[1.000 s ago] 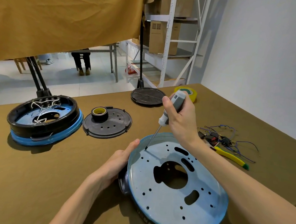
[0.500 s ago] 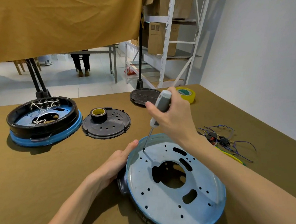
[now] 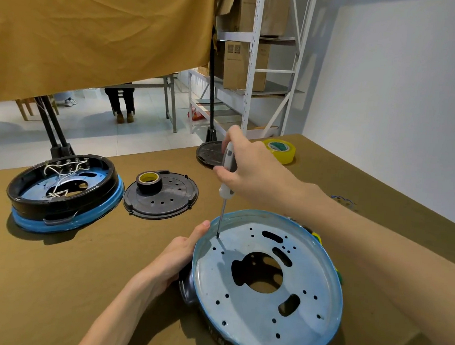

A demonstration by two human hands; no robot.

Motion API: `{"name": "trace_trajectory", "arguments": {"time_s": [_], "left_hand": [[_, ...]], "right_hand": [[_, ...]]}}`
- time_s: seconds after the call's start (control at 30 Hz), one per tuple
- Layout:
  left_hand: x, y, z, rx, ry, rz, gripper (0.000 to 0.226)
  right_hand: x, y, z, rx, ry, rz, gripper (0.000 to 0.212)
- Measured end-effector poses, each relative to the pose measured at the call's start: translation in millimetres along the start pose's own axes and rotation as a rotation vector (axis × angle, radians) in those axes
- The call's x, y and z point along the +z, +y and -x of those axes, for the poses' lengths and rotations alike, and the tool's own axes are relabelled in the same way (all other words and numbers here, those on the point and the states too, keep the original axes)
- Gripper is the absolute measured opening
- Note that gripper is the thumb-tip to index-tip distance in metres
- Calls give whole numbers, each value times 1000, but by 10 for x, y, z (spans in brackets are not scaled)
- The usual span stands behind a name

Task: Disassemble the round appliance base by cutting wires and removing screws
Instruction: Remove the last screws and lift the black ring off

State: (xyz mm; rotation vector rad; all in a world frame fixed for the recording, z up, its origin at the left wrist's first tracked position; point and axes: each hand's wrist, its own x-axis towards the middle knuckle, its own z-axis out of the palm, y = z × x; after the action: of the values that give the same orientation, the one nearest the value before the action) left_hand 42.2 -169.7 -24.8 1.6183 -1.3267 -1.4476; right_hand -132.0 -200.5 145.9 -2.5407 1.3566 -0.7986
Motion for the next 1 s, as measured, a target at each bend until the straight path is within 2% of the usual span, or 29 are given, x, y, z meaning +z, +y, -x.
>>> {"name": "trace_trajectory", "arguments": {"time_s": [0.07, 0.17, 0.23, 0.3, 0.37, 0.43, 0.53, 0.63, 0.7, 0.77, 0.8, 0.87, 0.93, 1.0], "left_hand": [[3, -23, -22, 7, 3, 8, 112], [8, -40, -37, -4, 17, 21, 120], [14, -41, -36, -4, 25, 18, 123], [15, -42, -36, 3, 26, 16, 125], [19, -39, -38, 5, 26, 11, 128], [27, -36, -49, -3, 40, 8, 131], [38, -29, -48, -8, 65, 14, 130], [41, -19, -39, -19, 92, 37, 138], [51, -13, -36, -16, 96, 44, 136], [55, -15, -30, -9, 96, 44, 132], [53, -21, -27, -4, 93, 45, 132], [52, -31, -28, -1, 83, 41, 130], [52, -34, -30, -6, 80, 43, 123], [51, -26, -29, -20, 92, 55, 126]], "right_hand": [[-140, -25, -52, -46, -169, -79, 24], [-215, -83, -137, -48, -300, -143, 16], [-225, -109, -170, -49, -267, 7, 12], [-218, -95, -200, -77, -123, 363, 41], [-199, -76, -228, -68, -70, 484, 52], [-227, -73, -248, -85, -193, 404, 41], [-406, -94, -245, -160, -433, 261, 8], [-551, -79, -220, -223, -582, 216, 29], [-519, -73, -193, -151, -531, 322, 40], [-431, -81, -190, -98, -384, 569, 56], [-393, -87, -201, -121, -333, 651, 57], [-370, -66, -221, -191, -350, 590, 42], [-449, -83, -203, -255, -440, 328, 16], [-493, -82, -147, -323, -542, 127, 27]]}}
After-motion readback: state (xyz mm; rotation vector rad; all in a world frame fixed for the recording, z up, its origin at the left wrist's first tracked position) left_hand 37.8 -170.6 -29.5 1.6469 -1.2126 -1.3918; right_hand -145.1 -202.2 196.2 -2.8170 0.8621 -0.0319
